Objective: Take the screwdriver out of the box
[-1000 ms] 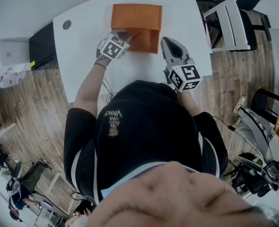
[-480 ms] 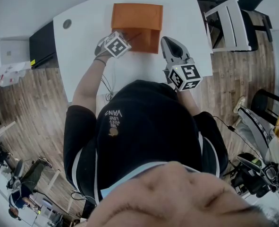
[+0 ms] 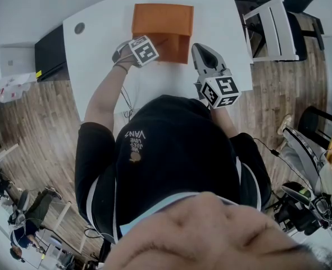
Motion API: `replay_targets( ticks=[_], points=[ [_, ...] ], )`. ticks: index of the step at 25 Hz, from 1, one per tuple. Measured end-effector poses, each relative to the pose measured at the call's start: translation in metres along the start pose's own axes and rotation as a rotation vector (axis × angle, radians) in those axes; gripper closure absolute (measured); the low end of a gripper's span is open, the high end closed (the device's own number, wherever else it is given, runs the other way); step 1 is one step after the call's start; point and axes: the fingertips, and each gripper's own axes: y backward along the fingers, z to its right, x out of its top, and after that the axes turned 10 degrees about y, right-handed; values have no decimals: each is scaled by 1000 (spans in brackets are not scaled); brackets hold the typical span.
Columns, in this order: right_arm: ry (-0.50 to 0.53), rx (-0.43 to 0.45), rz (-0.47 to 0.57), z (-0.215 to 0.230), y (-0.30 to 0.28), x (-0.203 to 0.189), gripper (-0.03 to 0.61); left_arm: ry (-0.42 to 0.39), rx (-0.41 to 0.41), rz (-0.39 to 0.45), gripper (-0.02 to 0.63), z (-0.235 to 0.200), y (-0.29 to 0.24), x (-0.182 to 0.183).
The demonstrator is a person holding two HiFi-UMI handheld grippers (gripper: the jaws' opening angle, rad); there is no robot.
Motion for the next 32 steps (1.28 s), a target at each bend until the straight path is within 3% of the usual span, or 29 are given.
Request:
replay_targets(
  ticks=[5, 11, 32],
  points=[
    [0, -1, -2, 2, 1, -1, 566, 7, -37, -65, 491, 1, -5, -2],
    [0, -2, 0, 3, 1, 0, 566, -61, -38, -240, 491, 2, -15, -16],
    [2, -7, 3, 4, 3, 2, 566, 49, -6, -216, 521, -3, -15, -11]
  ],
)
